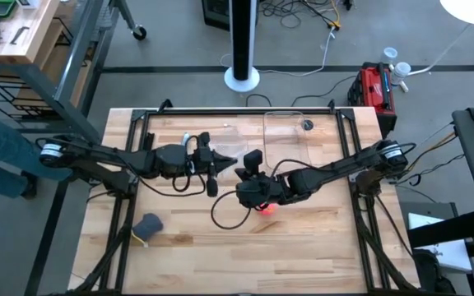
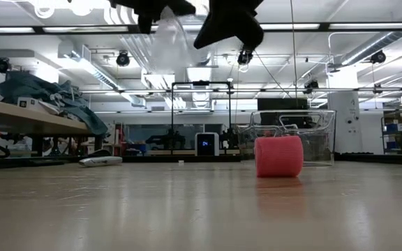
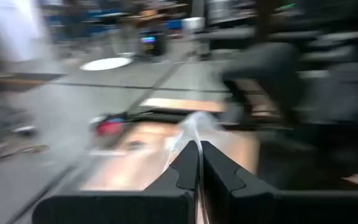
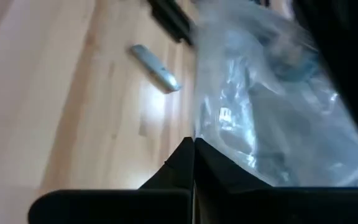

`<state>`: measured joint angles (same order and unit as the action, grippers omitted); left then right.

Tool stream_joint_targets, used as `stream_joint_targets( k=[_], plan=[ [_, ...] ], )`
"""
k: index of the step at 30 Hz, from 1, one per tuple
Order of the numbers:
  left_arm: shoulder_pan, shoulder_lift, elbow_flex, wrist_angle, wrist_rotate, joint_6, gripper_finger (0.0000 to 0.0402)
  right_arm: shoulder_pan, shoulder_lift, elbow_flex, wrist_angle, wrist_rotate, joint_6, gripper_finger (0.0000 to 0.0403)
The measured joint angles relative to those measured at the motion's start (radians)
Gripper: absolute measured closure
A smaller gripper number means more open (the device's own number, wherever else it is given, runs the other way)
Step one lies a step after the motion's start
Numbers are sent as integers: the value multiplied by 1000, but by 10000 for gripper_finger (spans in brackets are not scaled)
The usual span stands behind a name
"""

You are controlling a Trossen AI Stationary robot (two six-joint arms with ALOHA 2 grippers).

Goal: Roll bandage
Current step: Prepare the transparent zip bag

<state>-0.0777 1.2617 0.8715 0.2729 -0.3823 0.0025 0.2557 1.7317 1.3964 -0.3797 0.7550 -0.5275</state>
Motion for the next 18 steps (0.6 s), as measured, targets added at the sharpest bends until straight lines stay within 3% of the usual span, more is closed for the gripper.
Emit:
stream_joint_targets(
  k=[2, 7, 13, 18],
  plan=[
    [-2, 0, -1, -1, -69, 18, 401, 6, 0, 0, -32, -4, 55, 402],
    [-6, 0, -2, 0, -76, 21, 401, 15, -1, -10, -65, -3, 119, 403],
    [-29, 0, -2, -11, -270, 18, 401, 28, -2, -10, -64, -3, 136, 403],
    [-31, 0, -2, -11, -286, 22, 401, 27, -2, -10, -49, 5, 136, 403]
  ],
)
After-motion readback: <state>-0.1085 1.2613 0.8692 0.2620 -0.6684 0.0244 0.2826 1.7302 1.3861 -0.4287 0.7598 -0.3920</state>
